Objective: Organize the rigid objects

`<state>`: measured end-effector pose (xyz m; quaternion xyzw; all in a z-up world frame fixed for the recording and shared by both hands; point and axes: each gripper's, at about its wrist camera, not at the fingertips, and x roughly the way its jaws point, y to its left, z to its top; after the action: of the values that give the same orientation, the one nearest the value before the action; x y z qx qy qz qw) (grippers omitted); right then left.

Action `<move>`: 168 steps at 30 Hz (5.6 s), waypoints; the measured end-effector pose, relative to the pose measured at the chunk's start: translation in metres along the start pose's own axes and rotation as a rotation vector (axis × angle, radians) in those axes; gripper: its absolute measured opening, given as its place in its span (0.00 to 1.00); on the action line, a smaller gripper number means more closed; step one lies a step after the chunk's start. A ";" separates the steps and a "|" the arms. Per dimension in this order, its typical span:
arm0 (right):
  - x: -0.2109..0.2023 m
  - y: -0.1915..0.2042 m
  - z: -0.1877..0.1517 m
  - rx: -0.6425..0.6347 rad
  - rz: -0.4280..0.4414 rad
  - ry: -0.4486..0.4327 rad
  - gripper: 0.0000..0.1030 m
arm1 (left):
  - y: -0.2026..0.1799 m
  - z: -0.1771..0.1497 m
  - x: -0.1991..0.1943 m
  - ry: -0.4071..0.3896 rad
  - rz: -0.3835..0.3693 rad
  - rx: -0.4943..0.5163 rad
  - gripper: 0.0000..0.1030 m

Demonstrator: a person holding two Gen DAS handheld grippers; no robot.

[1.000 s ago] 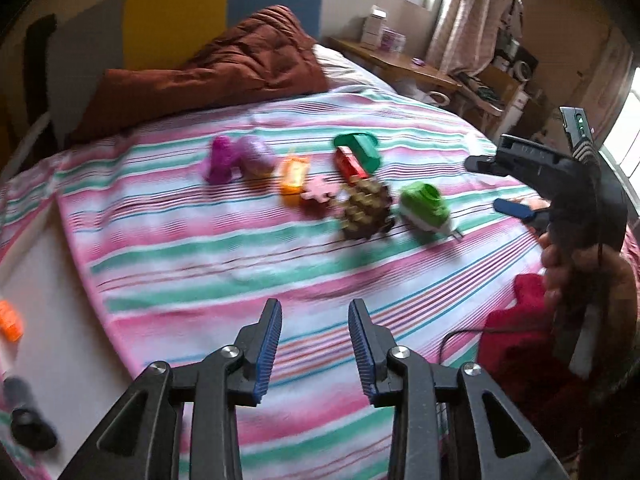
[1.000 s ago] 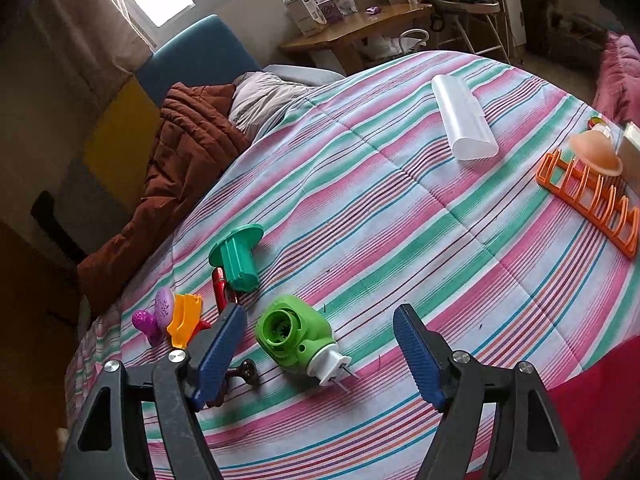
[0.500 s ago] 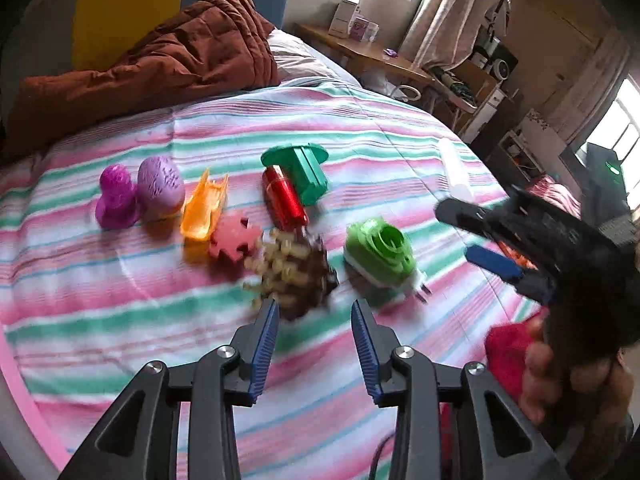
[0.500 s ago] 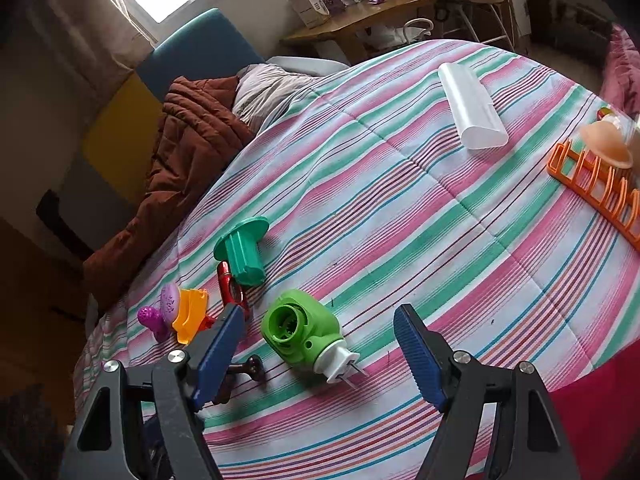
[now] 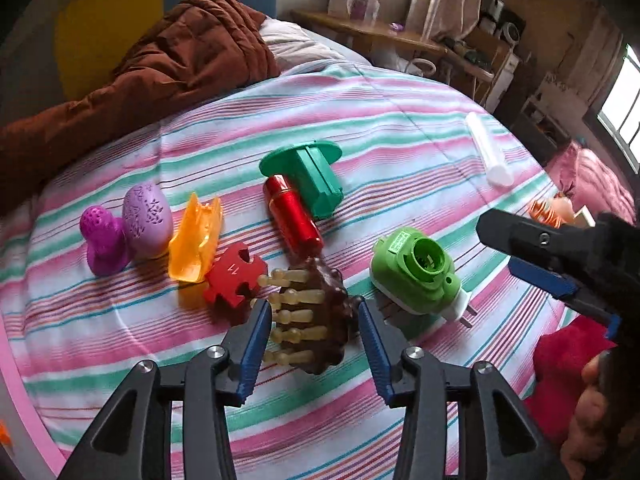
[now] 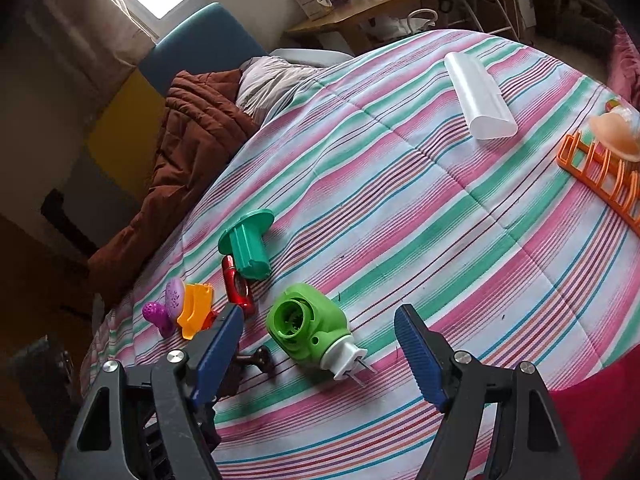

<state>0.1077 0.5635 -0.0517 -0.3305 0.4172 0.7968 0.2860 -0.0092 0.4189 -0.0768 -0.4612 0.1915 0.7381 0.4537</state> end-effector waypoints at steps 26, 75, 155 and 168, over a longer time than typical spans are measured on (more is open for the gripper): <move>0.019 0.012 -0.007 -0.091 -0.057 0.079 0.76 | 0.027 -0.100 -0.051 -0.085 0.038 0.012 0.35; 0.084 0.054 -0.028 -0.616 -0.315 0.224 0.51 | 0.080 -0.111 -0.131 -0.213 0.004 -0.210 0.33; 0.088 0.091 -0.072 -0.818 -0.168 0.266 0.51 | 0.188 -0.198 -0.207 -0.251 0.424 -0.498 0.37; 0.087 0.103 -0.089 -0.868 -0.167 0.276 0.51 | 0.195 -0.208 -0.221 -0.278 0.432 -0.529 0.37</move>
<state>0.0038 0.4529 -0.1077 -0.5551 0.0509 0.8206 0.1264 -0.0325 0.0632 -0.0187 -0.4067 0.0235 0.8965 0.1742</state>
